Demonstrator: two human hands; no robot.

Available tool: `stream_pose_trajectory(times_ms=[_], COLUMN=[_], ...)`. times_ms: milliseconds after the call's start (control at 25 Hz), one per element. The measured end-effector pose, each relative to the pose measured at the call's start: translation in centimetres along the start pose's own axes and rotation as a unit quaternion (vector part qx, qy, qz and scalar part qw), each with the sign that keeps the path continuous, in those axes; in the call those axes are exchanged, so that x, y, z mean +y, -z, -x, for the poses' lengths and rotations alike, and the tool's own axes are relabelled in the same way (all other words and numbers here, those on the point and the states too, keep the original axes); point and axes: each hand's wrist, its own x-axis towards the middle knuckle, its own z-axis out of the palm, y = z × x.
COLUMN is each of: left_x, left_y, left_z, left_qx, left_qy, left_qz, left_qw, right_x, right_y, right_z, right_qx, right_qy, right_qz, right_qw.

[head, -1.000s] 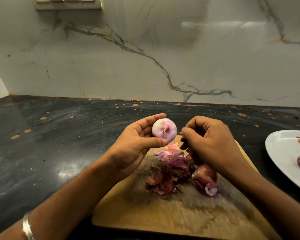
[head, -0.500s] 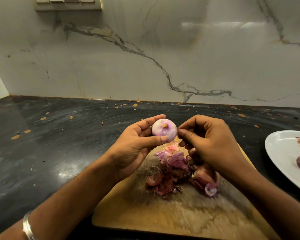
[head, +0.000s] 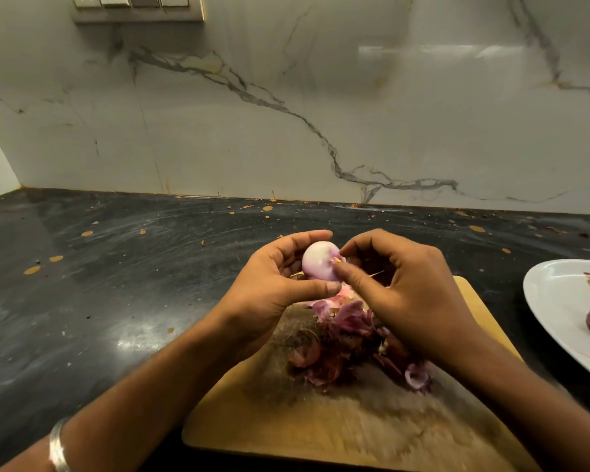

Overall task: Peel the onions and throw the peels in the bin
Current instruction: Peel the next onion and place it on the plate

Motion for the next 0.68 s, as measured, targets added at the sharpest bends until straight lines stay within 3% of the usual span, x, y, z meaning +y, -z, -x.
stream_pose_trajectory(times_ms=[320, 520, 680], left_x=[0.1, 0.2, 0.2], left_y=[-0.3, -0.6, -0.7], left_z=[0.3, 0.2, 0.3], left_qx=[-0.036, -0.052, -0.057], left_qy=[0.046, 0.055, 0.074], left_qz=[0.007, -0.001, -0.007], left_qw=[0.998, 0.997, 0.996], right_x=[1.2, 1.6, 0.5], right_y=[-0.1, 0.4, 0.6], right_z=[-0.3, -0.6, -0.8], right_qx=[-0.013, -0.102, -0.128], right_qy=[0.044, 0.131, 0.167], right_qz=[0.054, 0.276, 0.274], right_qw=[0.997, 0.947, 0.938])
